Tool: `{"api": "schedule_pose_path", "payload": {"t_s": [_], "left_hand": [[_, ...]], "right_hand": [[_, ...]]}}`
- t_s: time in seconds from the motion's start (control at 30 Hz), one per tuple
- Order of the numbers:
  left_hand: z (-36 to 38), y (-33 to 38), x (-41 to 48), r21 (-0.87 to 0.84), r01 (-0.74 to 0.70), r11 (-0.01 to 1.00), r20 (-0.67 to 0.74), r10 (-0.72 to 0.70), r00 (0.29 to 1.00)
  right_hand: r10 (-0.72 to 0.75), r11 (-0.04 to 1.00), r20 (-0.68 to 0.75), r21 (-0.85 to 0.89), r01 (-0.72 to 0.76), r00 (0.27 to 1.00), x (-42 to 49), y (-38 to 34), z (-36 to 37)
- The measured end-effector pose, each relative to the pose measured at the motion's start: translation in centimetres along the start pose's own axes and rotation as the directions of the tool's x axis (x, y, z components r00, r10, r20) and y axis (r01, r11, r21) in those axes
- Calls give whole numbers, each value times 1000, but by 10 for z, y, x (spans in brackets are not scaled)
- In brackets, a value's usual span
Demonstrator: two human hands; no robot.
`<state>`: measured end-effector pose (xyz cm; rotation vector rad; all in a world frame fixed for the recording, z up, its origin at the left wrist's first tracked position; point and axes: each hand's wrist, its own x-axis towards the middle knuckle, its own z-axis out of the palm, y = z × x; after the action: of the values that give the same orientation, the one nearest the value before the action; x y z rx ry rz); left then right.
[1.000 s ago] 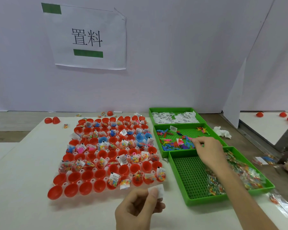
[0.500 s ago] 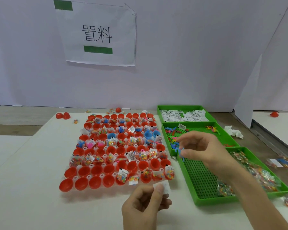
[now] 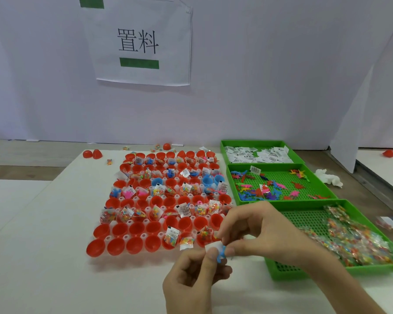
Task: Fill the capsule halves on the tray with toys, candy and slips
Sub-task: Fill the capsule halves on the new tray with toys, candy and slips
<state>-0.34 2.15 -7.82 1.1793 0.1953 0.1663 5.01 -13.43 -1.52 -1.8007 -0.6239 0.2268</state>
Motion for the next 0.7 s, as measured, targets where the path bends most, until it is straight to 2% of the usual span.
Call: {"api": "schedule_pose_path", "payload": {"t_s": [0.17,0.43,0.57,0.7], "left_hand": [[2,2,-1,-13,-11,1000,-11,11,1000],[-1,-2,1,70,-70,995,-80,76,994],[-3,-3,2,93,-102,990,-130,114,985],[-2,-1,1,85,-104,991,-104,113,988]], "right_hand": [[-18,999,-41,-40,17,999,0,-2,3],[-70,987,-58,-147,60,996,0,1,6],[-87,994,-59,-73,82,994,-1,-1,2],[-99,995,-54,-27,98,994,-1,-2,5]]}}
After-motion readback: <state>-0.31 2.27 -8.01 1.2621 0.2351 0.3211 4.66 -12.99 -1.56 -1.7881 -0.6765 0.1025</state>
